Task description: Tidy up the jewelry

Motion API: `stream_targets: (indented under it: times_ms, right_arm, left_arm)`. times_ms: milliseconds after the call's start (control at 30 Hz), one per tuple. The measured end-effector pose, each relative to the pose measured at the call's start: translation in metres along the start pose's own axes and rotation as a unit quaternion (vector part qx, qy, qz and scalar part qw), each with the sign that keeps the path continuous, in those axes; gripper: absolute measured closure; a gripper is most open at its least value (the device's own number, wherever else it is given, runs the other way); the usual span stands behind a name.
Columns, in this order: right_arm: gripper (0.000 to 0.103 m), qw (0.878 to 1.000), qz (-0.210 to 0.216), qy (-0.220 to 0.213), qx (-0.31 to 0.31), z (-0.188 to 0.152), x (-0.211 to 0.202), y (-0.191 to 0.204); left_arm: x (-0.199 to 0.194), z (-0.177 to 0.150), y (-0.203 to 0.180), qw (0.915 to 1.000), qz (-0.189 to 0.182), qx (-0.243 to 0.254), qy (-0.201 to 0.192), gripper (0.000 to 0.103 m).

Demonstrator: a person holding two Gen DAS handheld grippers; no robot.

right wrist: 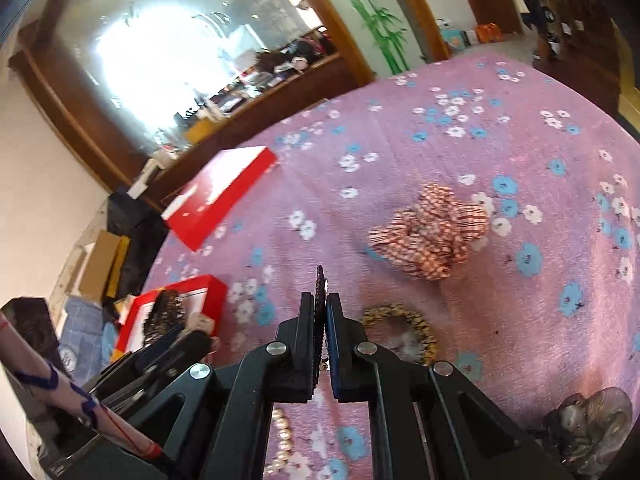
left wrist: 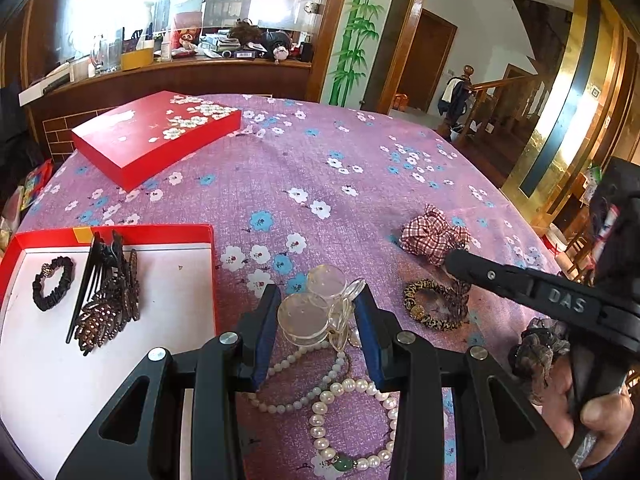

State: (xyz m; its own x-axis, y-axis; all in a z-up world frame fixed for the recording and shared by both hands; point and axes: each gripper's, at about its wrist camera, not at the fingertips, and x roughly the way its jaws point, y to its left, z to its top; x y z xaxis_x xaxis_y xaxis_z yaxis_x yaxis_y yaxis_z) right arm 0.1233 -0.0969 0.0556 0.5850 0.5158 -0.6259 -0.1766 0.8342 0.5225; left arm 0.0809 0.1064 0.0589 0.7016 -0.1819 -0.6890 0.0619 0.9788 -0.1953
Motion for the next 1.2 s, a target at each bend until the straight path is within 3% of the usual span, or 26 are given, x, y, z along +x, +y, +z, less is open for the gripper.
stream_targets:
  times_ms: [833,1200]
  right_arm:
    - [0.096,0.997,0.027,-0.014,-0.077,-0.017,0.007,0.040]
    - [0.096,0.990,0.092,0.010,-0.102,-0.024,0.011,0.077]
  left_arm:
    - [-0.020,0.010,0.017,0.9994,0.007,-0.023,-0.024,0.067]
    - [-0.057,0.026,0.056,0.9964,0.026,-0.071,-0.039,0.067]
